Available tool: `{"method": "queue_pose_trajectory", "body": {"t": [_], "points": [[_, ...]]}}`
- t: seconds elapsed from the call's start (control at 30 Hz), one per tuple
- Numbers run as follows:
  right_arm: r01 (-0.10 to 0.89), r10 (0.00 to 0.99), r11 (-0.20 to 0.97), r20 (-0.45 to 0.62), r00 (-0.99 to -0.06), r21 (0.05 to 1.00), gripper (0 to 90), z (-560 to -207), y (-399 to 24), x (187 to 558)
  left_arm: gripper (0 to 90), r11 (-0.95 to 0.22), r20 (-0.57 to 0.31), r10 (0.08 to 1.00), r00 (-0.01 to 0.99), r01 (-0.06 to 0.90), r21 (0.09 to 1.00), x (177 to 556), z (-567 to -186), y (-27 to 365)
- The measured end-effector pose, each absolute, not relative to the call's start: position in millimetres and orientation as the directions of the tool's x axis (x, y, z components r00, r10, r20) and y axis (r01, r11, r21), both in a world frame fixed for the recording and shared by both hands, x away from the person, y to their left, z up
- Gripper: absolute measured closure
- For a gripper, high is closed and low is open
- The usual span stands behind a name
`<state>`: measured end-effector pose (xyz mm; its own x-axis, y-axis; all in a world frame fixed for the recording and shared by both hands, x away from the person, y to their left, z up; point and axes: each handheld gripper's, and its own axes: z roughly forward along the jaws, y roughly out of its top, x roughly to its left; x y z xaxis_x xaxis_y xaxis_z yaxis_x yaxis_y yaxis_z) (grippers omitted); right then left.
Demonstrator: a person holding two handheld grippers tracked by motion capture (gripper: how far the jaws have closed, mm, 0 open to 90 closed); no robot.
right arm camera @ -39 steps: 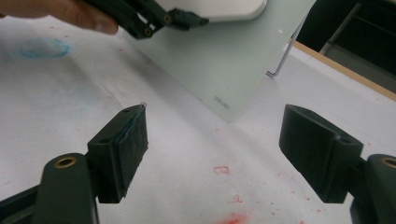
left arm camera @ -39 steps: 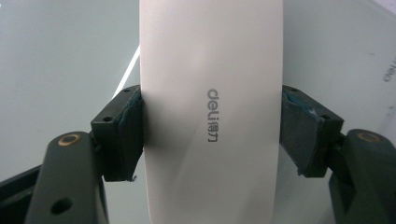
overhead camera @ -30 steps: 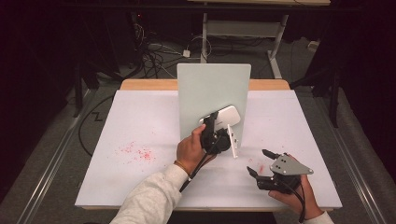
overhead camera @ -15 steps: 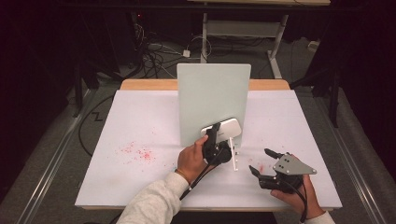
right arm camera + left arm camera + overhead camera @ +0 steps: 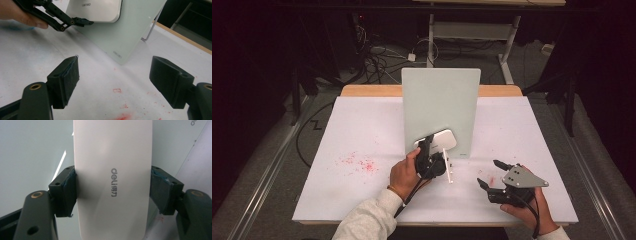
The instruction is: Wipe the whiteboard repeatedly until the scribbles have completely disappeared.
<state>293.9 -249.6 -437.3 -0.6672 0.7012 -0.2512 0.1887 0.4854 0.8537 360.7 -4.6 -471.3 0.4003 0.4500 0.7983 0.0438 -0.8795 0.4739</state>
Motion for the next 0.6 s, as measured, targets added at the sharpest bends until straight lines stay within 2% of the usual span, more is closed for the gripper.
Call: {"method": "queue_pose_trajectory", "body": {"t": [0.6], "points": [[0.214, 0.725, 0.460, -0.226, -0.650, 0.862, 23.4, -439.6, -254.1, 297.7, 29.0, -0.888, 0.825, 0.413, 0.386, -0.032, 0.460, 367.8, -459.2, -50.1]]}}
